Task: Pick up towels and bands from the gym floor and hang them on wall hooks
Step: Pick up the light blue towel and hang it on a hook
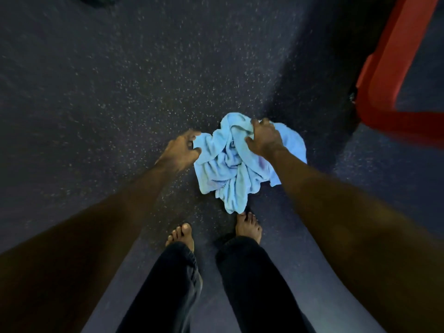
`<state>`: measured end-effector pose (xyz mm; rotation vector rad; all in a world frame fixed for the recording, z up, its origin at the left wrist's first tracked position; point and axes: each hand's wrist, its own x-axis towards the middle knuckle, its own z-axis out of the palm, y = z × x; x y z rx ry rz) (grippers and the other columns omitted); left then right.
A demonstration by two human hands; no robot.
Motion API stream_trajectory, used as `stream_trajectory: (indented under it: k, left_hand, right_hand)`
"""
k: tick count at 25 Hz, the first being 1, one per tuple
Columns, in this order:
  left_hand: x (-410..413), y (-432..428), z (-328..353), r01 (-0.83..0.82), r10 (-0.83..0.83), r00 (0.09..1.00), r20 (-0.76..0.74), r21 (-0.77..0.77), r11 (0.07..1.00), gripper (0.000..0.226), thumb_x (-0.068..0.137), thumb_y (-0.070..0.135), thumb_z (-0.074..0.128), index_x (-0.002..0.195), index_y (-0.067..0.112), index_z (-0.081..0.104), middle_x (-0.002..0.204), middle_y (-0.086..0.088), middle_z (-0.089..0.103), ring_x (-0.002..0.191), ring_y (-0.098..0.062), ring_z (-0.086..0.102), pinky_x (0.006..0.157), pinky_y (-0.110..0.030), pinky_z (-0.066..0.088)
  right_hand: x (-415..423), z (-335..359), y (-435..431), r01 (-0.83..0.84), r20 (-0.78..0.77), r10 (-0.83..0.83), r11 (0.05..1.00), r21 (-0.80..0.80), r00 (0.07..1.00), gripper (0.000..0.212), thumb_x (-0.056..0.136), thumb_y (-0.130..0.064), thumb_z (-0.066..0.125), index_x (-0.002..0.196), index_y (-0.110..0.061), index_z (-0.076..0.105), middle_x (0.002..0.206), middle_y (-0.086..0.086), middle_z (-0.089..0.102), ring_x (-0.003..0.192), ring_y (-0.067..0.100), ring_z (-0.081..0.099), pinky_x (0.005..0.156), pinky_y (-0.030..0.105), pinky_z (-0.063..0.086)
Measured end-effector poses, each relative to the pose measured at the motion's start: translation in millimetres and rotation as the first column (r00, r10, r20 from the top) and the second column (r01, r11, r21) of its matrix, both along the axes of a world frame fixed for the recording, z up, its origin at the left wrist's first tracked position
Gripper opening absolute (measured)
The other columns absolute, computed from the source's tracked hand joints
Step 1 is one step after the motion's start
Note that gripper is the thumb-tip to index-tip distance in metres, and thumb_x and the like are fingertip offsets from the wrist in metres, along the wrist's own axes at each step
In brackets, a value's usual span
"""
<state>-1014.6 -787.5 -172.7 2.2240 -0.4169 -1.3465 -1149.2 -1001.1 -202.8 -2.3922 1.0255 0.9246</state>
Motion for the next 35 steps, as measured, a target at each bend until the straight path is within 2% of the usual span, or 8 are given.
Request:
stream_trajectory:
  k: [5,11,17,21,25,28,31,35]
  left_hand:
    - [-19.8,-0.2,-13.8,0.009,-0.009,0.999,-0.032,0.0,1.0,0.051,0.088,0.019,0.064,0.136,0.028,0.051,0.12,0.01,0.054,0.109,-0.011,0.055,0.091,-0.027,0.044]
    - [-18.2,-2.8,45.9,-0.023,0.025,0.999,-0.037,0.044,0.999,0.049,0.088,0.022,0.064,0.135,0.027,0.051,0.123,0.005,0.058,0.109,-0.013,0.056,0.092,-0.028,0.046]
    - [-13.0,-29.8,204.0,-0.019,0.02,0.999,-0.027,0.043,0.999,0.044,0.089,0.021,0.061,0.132,0.03,0.054,0.122,0.006,0.059,0.11,-0.016,0.059,0.096,-0.034,0.05]
    - [-2.0,-57.4,361.4,-0.003,0.003,1.0,0.018,0.008,1.0,0.044,0.089,0.017,0.061,0.132,0.027,0.057,0.124,0.005,0.061,0.113,-0.015,0.059,0.092,-0.022,0.04]
    - [15.9,-82.6,519.7,0.084,-0.077,0.993,0.087,-0.071,0.994,0.052,0.089,0.011,0.06,0.137,0.028,0.052,0.139,0.0,0.054,0.124,-0.018,0.053,0.096,-0.027,0.044]
    - [15.2,-103.7,633.4,0.206,-0.199,0.977,0.071,-0.118,0.971,0.067,0.083,0.011,0.07,0.141,0.035,0.048,0.145,0.005,0.046,0.129,-0.015,0.045,0.099,-0.032,0.043]
    - [-11.8,-123.6,702.0,0.428,-0.43,0.903,0.014,-0.139,0.893,0.05,0.076,0.029,0.076,0.124,0.03,0.064,0.124,0.01,0.062,0.115,-0.012,0.056,0.098,-0.038,0.047]
    - [-39.1,-134.7,752.9,0.342,-0.292,0.93,0.222,-0.238,0.909,0.014,0.079,0.037,0.06,0.081,0.026,0.068,0.082,0.004,0.07,0.082,-0.018,0.064,0.074,-0.035,0.05]
  right_hand:
    - [-3.6,-19.3,0.5,-0.089,0.021,0.093,0.984,-0.155,0.995,0.035,0.097,-0.021,0.045,0.128,-0.008,0.054,0.134,0.02,0.048,0.122,0.04,0.047,0.099,0.049,0.039]
    - [-14.3,80.1,4.6,0.422,0.367,-0.438,0.898,0.127,0.821,0.021,0.104,-0.022,0.037,0.11,-0.005,0.049,0.099,0.017,0.067,0.094,0.038,0.061,0.075,0.038,0.034]
    - [-9.9,243.0,-19.2,0.637,0.158,-0.723,0.674,0.374,0.673,0.027,0.096,-0.036,0.059,0.097,-0.01,0.065,0.088,0.004,0.066,0.079,0.016,0.058,0.074,0.029,0.044]
    - [5.7,412.0,-37.4,0.495,0.066,-0.635,0.658,0.568,0.77,0.021,0.091,-0.025,0.068,0.094,-0.006,0.071,0.09,0.008,0.07,0.086,0.019,0.065,0.074,0.031,0.055]
    - [9.1,596.8,-61.0,0.275,0.114,-0.459,0.693,0.666,0.881,0.021,0.087,-0.032,0.07,0.098,-0.016,0.077,0.1,0.001,0.075,0.096,0.018,0.07,0.09,0.038,0.058]
    - [-4.2,734.1,-70.3,0.133,0.185,-0.431,0.609,0.782,0.883,0.021,0.09,-0.029,0.068,0.104,-0.016,0.077,0.108,0.001,0.075,0.105,0.018,0.07,0.094,0.033,0.055]
    - [-20.0,819.6,-67.0,0.078,0.29,-0.522,0.573,0.816,0.802,0.02,0.094,-0.019,0.065,0.107,-0.006,0.073,0.108,0.006,0.074,0.101,0.017,0.069,0.095,0.031,0.054]
    - [-41.7,889.8,-67.6,0.092,0.413,-0.578,0.651,0.754,0.704,0.012,0.093,-0.018,0.066,0.1,-0.009,0.07,0.097,0.002,0.07,0.09,0.012,0.065,0.085,0.026,0.053]
